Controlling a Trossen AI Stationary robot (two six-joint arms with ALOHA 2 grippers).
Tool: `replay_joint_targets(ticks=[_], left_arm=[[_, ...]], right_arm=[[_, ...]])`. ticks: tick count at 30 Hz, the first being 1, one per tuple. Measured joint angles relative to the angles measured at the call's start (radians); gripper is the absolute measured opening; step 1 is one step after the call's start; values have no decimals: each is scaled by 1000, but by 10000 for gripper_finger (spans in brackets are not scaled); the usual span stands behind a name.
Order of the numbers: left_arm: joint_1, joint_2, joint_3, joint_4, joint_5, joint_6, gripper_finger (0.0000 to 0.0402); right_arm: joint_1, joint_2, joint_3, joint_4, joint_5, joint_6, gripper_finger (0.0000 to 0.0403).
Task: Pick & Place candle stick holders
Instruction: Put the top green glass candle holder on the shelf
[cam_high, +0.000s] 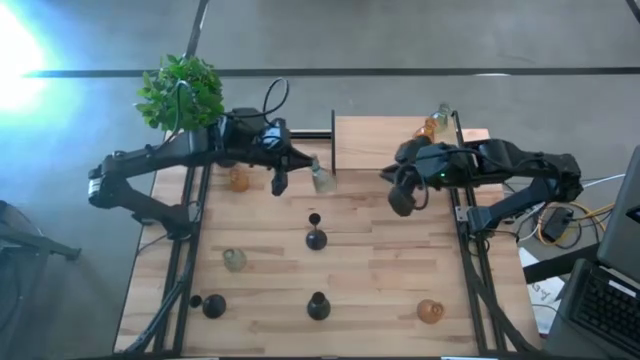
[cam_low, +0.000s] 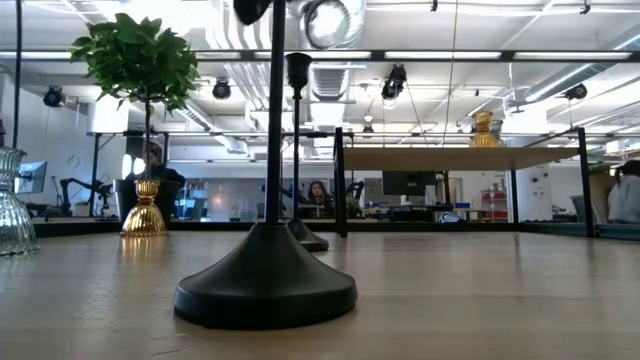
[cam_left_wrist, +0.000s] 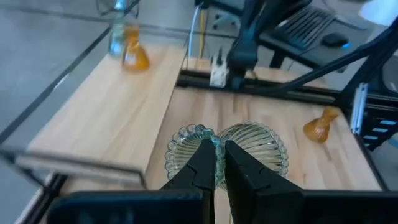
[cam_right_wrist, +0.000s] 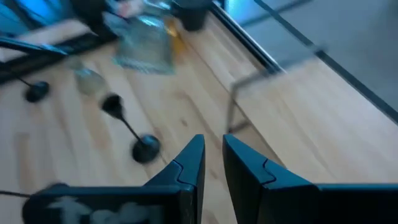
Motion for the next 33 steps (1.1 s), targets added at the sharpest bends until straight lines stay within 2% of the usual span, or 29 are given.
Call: replay_joint_targets(ticks=[4,8,13,18,25,33], left_arm=[[-23,89,114,-52,14,48,19],[-45,170,200,-98,14,93,19],[-65,232,255,-108,20,147,19],[-72,269,293,-106,21,173,19],[-73,273,335,-42,42,192,19],[-73,275,335,11,76,203,19]], right_arm=[[-24,42,0,110,-77,-5,75],[-50,67,0,146,-141,16,110],[-84,73,0,194,-232,76,152],[-104,81,0,207,-252,80,181],[-121,91,0,212,-275,81,202],[-135,112,0,263,-320,73,203]])
